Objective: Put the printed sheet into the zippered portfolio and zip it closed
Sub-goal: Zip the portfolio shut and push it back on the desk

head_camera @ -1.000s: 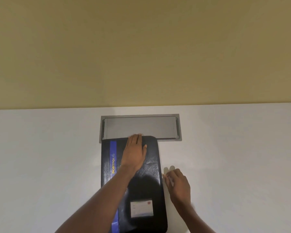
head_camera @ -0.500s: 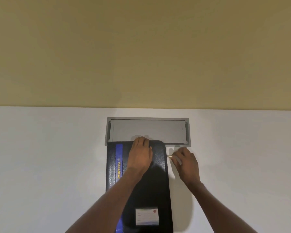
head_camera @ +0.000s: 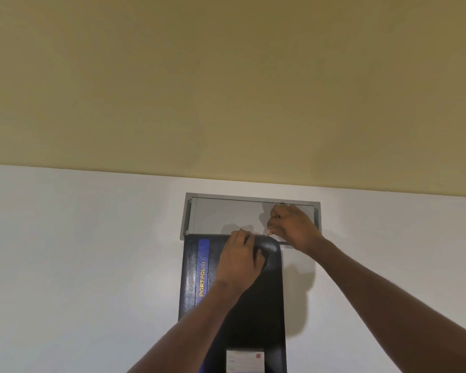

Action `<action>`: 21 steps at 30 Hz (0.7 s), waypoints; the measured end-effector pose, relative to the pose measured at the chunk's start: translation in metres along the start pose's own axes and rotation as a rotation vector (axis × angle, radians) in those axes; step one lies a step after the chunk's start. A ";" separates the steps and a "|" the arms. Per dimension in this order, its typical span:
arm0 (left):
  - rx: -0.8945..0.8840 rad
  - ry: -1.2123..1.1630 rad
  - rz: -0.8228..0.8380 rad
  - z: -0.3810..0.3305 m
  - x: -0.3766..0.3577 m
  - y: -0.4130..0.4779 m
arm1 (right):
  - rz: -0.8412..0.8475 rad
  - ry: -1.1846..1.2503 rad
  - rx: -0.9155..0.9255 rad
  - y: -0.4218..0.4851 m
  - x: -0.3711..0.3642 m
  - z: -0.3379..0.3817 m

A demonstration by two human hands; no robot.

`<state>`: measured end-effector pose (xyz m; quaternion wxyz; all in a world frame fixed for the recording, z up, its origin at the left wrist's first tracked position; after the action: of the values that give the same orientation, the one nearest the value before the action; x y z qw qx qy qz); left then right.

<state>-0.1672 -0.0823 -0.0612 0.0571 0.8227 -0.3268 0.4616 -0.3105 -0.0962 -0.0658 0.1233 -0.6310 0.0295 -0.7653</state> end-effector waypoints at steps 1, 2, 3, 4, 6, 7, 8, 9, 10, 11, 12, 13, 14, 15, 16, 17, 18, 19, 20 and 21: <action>0.001 0.001 -0.001 0.000 0.000 0.000 | 0.034 -0.010 0.040 0.009 0.001 0.005; -0.001 0.003 -0.006 -0.001 0.001 0.001 | 0.066 -0.022 0.084 0.018 0.002 0.012; -0.004 0.003 -0.012 -0.002 0.001 0.001 | 0.099 -0.039 0.131 0.026 0.002 0.019; -0.007 -0.002 -0.019 -0.002 0.002 0.001 | 0.136 -0.059 0.174 0.033 0.002 0.026; -0.012 -0.011 -0.029 -0.002 0.004 0.000 | 0.218 -0.101 0.241 0.047 0.001 0.041; -0.013 -0.015 -0.031 -0.002 0.005 0.000 | 0.257 -0.118 0.262 0.055 0.000 0.047; -0.017 -0.014 -0.035 -0.002 0.007 0.001 | 0.290 -0.129 0.275 0.062 0.000 0.053; -0.022 -0.014 -0.042 -0.002 0.008 0.001 | 0.316 -0.133 0.279 0.069 0.000 0.059; -0.022 -0.016 -0.042 -0.003 0.009 0.001 | 0.338 -0.128 0.278 0.075 0.000 0.064; -0.020 -0.022 -0.043 -0.002 0.008 0.002 | 0.360 -0.116 0.270 0.081 -0.001 0.068; -0.016 -0.028 -0.037 -0.002 0.008 0.002 | 0.385 -0.099 0.258 0.086 -0.003 0.072; -0.016 -0.031 -0.035 -0.001 0.008 0.002 | 0.407 -0.078 0.243 0.091 -0.005 0.076; -0.014 -0.038 -0.036 -0.002 0.009 0.002 | 0.427 -0.054 0.230 0.096 -0.007 0.081; -0.014 -0.036 -0.037 -0.002 0.009 0.002 | 0.441 -0.029 0.221 0.100 -0.008 0.087; -0.019 -0.040 -0.046 -0.003 0.011 0.002 | 0.449 -0.007 0.219 0.105 -0.009 0.094; -0.024 -0.039 -0.058 -0.004 0.011 0.003 | 0.454 0.014 0.218 0.110 -0.010 0.101; -0.029 -0.054 -0.047 -0.005 0.011 0.002 | 0.455 0.033 0.218 0.114 -0.011 0.109; -0.036 -0.059 -0.039 -0.005 0.010 0.002 | 0.453 0.050 0.219 0.117 -0.011 0.117; -0.041 -0.061 -0.035 -0.006 0.010 0.002 | 0.442 0.070 0.218 0.120 -0.012 0.125; -0.059 -0.056 -0.045 -0.007 0.009 0.002 | 0.426 0.096 0.215 0.123 -0.013 0.132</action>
<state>-0.1705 -0.0855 -0.0505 0.0825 0.8405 -0.3231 0.4270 -0.1616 -0.1975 -0.0763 0.3468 -0.5565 0.0862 -0.7501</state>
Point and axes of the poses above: each hand's wrist, its own y-axis towards the middle knuckle, its own x-axis out of the back of the hand, z = x × y, the point moved 10 cm from there along y, towards the middle knuckle, and after that the axes turned 5 degrees about -y, right-handed, at the moved point
